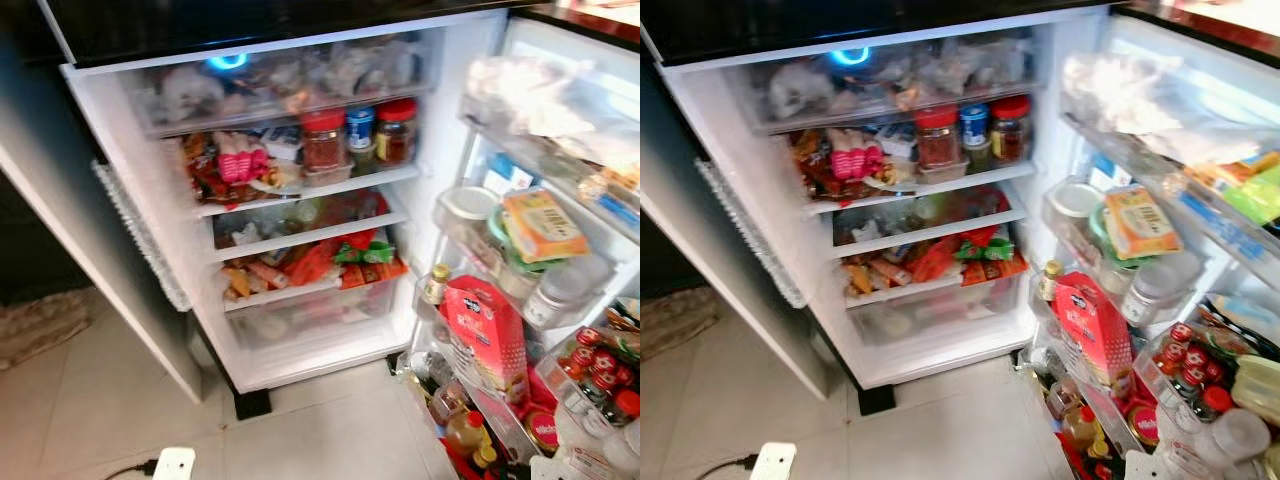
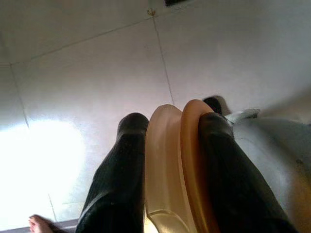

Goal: Restocking fridge

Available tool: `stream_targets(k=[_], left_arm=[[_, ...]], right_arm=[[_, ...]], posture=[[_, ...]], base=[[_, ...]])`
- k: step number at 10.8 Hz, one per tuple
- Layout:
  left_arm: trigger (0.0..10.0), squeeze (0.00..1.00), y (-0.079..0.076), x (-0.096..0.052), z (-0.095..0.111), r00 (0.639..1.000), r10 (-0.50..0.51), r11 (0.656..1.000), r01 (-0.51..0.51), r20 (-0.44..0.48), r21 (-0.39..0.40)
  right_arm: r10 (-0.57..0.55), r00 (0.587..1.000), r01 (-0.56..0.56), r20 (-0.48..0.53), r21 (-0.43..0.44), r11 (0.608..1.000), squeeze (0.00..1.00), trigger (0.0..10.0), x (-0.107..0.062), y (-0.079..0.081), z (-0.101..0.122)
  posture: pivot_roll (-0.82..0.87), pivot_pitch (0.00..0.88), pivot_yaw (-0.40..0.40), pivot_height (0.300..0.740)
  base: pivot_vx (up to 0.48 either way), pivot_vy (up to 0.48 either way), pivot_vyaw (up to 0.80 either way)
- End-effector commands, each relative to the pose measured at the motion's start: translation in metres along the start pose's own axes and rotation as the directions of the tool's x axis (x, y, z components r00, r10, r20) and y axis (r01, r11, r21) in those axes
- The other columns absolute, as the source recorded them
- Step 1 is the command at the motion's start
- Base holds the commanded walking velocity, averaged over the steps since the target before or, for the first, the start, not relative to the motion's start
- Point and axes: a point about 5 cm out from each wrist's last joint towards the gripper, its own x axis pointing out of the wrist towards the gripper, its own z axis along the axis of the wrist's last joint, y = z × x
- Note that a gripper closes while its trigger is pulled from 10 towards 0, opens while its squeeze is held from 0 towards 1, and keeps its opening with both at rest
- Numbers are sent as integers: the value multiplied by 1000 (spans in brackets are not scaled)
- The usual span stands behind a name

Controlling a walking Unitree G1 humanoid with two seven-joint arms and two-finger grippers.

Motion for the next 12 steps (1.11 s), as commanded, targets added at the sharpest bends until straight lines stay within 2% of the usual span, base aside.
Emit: stream_targets(k=[1, 2, 3, 4, 6, 7, 8, 9, 10, 11, 12], left_arm=[[10000, 0, 4, 0, 2, 1000, 21, 1000, -21, 19, 19], [10000, 0, 4, 0, 5, 999, 27, 998, -29, 41, 48], [10000, 0, 11, 2, 73, 960, 47, 994, -73, 275, 85], [10000, 0, 16, -1, 92, 937, 72, 995, -89, 343, 34], [10000, 0, 17, -4, 116, 902, 58, 998, -41, 427, -47], [10000, 0, 15, -7, 133, 872, 11, 987, 70, 490, -147], [10000, 0, 11, -9, 142, 850, -21, 958, 167, 527, -232], [10000, 0, 4, -11, 152, 810, -71, 880, 326, 582, -346], [10000, 0, -5, -17, 162, 748, -118, 789, 470, 654, -395], [10000, 0, -19, -26, 171, 678, -156, 712, 581, 718, -394], [10000, 0, -29, -30, 175, 653, -165, 671, 623, 739, -401]], right_arm=[[-20, 1000, 20, 4, 17, 1000, 0, 10000, -1, -2, -2], [-28, 1000, 28, 6, 11, 1000, 0, 10000, -1, -2, -2], [-42, 999, 42, 10, 1, 999, 0, 10000, -1, -3, -1], [-46, 999, 46, 10, -1, 999, 0, 10000, -1, -4, -1], [-46, 999, 46, 12, -7, 999, 0, 10000, -1, -4, -1], [-37, 999, 37, 9, -12, 999, 0, 10000, 0, -4, 0], [-29, 1000, 29, 5, -17, 999, 0, 10000, 0, -3, -1], [-15, 1000, 15, -2, -25, 1000, 0, 10000, 0, -3, -1], [-6, 1000, 5, -11, -30, 1000, 0, 10000, 0, -3, -2], [-1, 1000, 1, -19, -44, 999, 0, 10000, 0, -4, -2], [1, 1000, -2, -21, -50, 999, 0, 10000, 0, -4, -2]], posture=[[-4, 0, 47, 740], [-4, 0, 47, 740], [-1, 0, 45, 740], [0, 0, 45, 740], [6, 0, 39, 740], [5, 0, 39, 740], [5, 0, 38, 740], [7, 0, 35, 740], [15, 0, 32, 740], [20, 0, 29, 740], [21, 0, 27, 740]], base=[[0, 0, 0], [0, 0, 0], [0, 0, 0], [0, 0, 0], [0, 0, 0], [0, 0, 0], [0, 0, 0], [0, 0, 0], [0, 0, 0], [0, 0, 0], [0, 0, 0]])
